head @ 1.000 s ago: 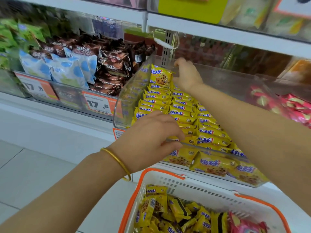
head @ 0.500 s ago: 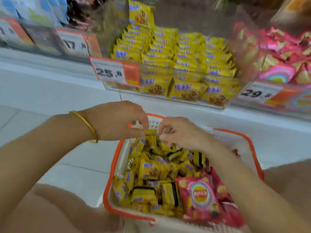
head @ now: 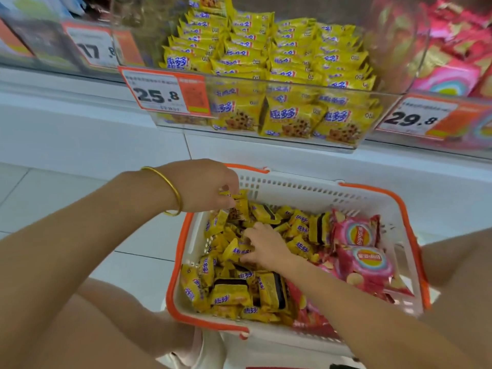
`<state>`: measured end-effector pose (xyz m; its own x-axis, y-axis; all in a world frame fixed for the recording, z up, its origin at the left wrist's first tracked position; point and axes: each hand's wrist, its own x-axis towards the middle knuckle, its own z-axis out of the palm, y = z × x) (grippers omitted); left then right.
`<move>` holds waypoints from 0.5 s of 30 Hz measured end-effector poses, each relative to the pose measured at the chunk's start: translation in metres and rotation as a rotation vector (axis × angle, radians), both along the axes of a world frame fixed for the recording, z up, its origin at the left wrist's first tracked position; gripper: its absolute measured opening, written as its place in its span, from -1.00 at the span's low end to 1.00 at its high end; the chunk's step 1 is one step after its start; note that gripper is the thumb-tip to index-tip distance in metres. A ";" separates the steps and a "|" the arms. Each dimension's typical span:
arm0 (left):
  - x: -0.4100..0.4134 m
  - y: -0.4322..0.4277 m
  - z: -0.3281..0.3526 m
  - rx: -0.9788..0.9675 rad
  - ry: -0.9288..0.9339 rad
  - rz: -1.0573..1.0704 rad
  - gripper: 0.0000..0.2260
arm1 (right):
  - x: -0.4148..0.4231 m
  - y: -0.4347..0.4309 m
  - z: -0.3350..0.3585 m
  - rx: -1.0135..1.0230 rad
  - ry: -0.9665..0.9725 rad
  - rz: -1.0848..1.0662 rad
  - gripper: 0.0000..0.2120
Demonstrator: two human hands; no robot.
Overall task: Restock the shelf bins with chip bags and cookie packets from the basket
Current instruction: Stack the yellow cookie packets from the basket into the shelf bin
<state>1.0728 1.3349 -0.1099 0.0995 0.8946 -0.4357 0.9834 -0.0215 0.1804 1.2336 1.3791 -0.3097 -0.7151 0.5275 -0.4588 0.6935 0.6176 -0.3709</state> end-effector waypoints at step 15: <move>0.007 0.021 0.073 0.575 -0.704 0.267 -0.61 | 0.027 0.029 0.241 -0.704 0.995 -0.426 -0.57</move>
